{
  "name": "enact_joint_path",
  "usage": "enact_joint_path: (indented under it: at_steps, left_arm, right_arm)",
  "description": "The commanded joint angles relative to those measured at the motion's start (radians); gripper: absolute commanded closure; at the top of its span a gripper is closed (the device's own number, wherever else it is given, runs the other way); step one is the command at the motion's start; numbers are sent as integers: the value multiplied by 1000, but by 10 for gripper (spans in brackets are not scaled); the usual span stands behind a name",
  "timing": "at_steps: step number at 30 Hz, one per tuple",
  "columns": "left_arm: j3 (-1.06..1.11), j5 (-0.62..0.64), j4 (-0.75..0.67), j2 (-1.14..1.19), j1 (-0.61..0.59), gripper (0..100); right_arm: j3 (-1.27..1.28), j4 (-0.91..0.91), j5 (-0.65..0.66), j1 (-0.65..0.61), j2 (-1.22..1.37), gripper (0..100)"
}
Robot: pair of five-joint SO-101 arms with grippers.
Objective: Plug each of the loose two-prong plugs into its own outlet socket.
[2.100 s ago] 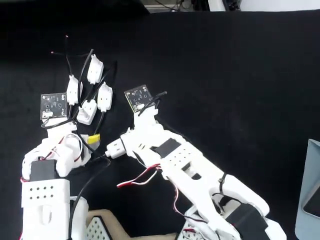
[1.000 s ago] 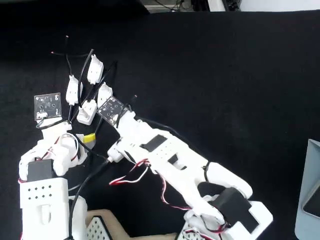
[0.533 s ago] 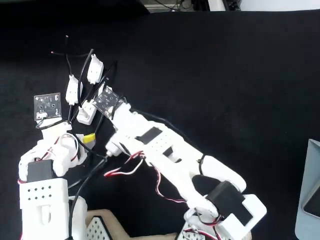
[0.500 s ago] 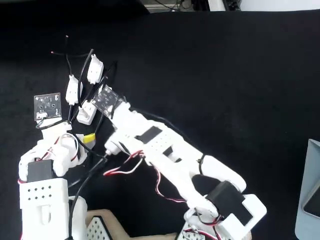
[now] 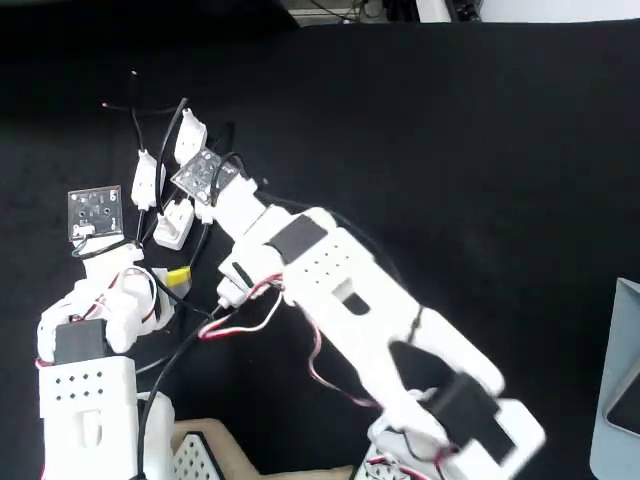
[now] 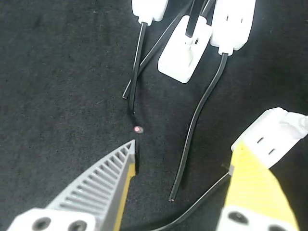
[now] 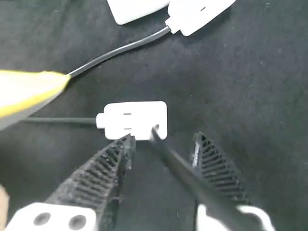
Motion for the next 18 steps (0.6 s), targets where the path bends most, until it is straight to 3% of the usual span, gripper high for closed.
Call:
enact_joint_path:
  at_steps: [1,6,11,13,18]
  left_arm:
    - [-2,2,-18,-14,-12,689]
    - [-2,2,-18,-14,-10,693]
    - [-2,0,-18,-14,-4,694]
    - [-4,2,-18,-15,-2,703]
    - [-8,-2,-41,-15,-1,920]
  right_arm:
    - [-54,123,-11,-3,-226,811]
    - [56,204,-11,-3,-447,827]
    - [242,183,-12,54,-618,985]
    - [317,160,-12,117,-684,976]
    - [506,69,-12,242,-835,986]
